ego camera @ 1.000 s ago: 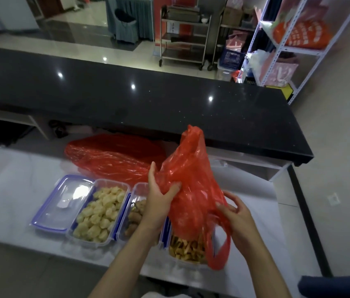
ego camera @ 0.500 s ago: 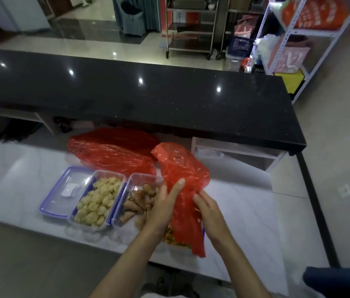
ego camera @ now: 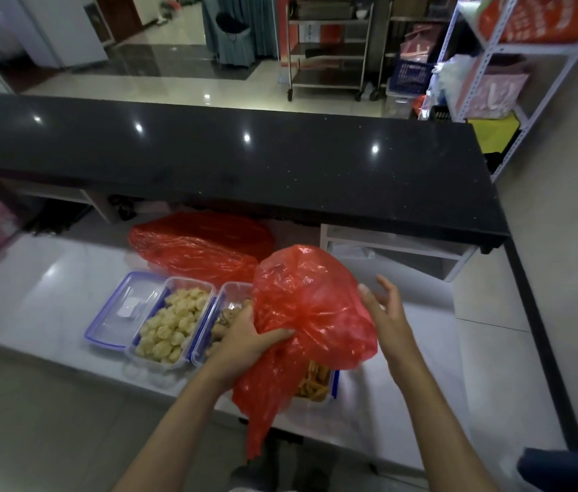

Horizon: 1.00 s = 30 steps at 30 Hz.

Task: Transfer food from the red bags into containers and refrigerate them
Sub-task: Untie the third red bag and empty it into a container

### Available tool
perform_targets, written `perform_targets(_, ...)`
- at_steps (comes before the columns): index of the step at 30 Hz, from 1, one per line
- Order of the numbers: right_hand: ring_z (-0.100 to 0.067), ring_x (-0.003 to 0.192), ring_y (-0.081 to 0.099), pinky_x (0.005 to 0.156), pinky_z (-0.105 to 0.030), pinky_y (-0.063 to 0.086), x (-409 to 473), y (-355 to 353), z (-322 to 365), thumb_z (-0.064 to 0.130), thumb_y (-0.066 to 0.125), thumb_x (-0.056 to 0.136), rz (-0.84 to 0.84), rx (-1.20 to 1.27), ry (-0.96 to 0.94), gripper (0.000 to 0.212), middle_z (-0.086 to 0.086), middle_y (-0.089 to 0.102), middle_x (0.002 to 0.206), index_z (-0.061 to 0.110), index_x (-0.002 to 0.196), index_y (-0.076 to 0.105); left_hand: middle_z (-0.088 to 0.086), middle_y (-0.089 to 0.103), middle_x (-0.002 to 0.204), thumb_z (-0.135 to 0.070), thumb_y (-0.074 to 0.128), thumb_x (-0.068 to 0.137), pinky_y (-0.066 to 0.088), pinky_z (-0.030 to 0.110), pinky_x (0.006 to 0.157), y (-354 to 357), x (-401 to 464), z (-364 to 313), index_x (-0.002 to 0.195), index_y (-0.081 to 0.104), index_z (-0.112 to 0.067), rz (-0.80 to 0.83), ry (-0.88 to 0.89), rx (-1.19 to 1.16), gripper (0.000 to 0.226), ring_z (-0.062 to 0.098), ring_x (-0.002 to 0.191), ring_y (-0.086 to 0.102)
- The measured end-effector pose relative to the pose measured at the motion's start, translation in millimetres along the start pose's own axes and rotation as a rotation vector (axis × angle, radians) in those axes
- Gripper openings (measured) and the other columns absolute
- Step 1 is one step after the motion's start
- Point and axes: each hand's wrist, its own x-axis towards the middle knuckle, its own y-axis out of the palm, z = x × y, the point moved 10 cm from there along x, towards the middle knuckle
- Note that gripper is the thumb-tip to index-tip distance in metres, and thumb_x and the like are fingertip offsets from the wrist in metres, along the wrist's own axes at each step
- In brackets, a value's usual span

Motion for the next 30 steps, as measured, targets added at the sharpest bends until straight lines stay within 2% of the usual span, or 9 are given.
perform_targets(4,-0.027,0.095,0.077,0.082,-0.048,0.064,6.6,31.1,-3.0,0.057,0.084,0.074,0.236,0.061,0.153,0.072,-0.004,0.070,0.122,0.033,0.135,0.054,-0.001,0.070,0.128,-0.038,0.092,0.072,0.057,0.041,0.101,-5.6,-4.8,-6.7,0.138,0.050,-0.030,0.065,0.042,0.111,0.078,0.014,0.116,0.069)
perform_targets(12,-0.011,0.070,0.074,0.053,-0.019,0.056,29.8,8.7,27.0,0.029,0.082,0.084,-0.070,0.072,-0.064,0.031,-0.003,0.074,0.100,0.019,0.109,0.066,-0.031,0.051,0.117,-0.035,0.090,0.076,0.052,0.007,0.079,-29.4,-15.3,-20.8,0.146,0.022,-0.046,0.313,0.037,0.617,0.098,-0.009,0.097,0.062)
perform_targets(16,-0.026,0.088,0.073,0.059,-0.027,0.061,33.9,5.9,40.2,0.021,0.083,0.083,-0.141,0.117,-0.151,0.024,-0.007,0.072,0.103,0.021,0.098,0.065,-0.015,0.067,0.096,-0.017,0.080,0.082,0.057,0.019,0.070,-56.2,2.1,-15.3,0.117,0.054,-0.038,0.323,0.065,0.840,0.049,-0.002,0.080,0.068)
perform_targets(18,-0.028,0.095,0.073,0.068,-0.038,0.065,33.8,18.7,47.2,0.027,0.084,0.081,-0.083,0.064,-0.190,0.032,-0.006,0.071,0.110,0.026,0.108,0.067,-0.008,0.069,0.092,-0.023,0.074,0.085,0.056,0.022,0.069,-77.2,14.8,-18.3,0.108,0.060,-0.031,0.279,0.096,0.980,0.028,0.005,0.079,0.068)
perform_targets(21,-0.023,0.121,0.061,0.085,-0.038,0.062,33.4,52.2,65.4,0.047,0.087,0.071,0.072,-0.245,-0.266,0.076,0.001,0.057,0.137,0.048,0.138,0.049,-0.002,0.067,0.102,-0.030,0.068,0.080,0.053,0.035,0.083,-118.0,42.2,-28.3,0.110,0.061,-0.021,0.182,0.221,1.177,0.032,0.020,0.097,0.065)
perform_targets(24,-0.017,0.157,0.008,0.120,-0.057,0.021,29.4,103.6,97.8,0.073,0.086,0.055,0.153,-0.739,-0.478,0.128,0.016,0.009,0.169,0.054,0.156,0.009,-0.012,0.069,0.086,-0.033,0.061,0.073,0.049,0.028,0.072,-154.9,61.0,-44.9,0.077,0.052,-0.030,0.174,0.317,1.093,0.011,0.017,0.086,0.068)
perform_targets(27,-0.012,0.155,-0.020,0.123,-0.055,-0.011,22.0,187.6,116.2,0.088,0.073,0.052,0.271,-1.189,-0.666,0.146,0.013,-0.015,0.170,0.045,0.156,-0.020,-0.020,0.063,0.069,-0.020,0.064,0.071,0.045,0.020,0.061,-189.1,72.6,-54.4,0.069,0.054,-0.029,0.266,0.341,0.952,0.014,-0.001,0.066,0.059)
perform_targets(28,-0.013,0.157,-0.015,0.124,-0.054,-0.011,25.8,213.6,112.0,0.082,0.076,0.056,0.316,-1.263,-0.637,0.148,0.009,-0.010,0.171,0.043,0.154,-0.027,-0.016,0.065,0.069,-0.014,0.066,0.072,0.049,0.024,0.062,-202.9,76.9,-55.1,0.070,0.057,-0.026,0.294,0.336,0.921,0.015,0.000,0.065,0.061)
perform_targets(30,-0.021,0.147,0.034,0.127,-0.053,0.016,41.7,252.5,100.1,0.052,0.086,0.070,0.354,-1.305,-0.562,0.143,0.000,0.040,0.156,0.042,0.152,-0.032,-0.013,0.069,0.073,-0.010,0.069,0.074,0.054,0.031,0.065,-231.6,83.2,-57.9,0.073,0.063,-0.023,0.319,0.347,0.873,0.014,0.003,0.068,0.064)
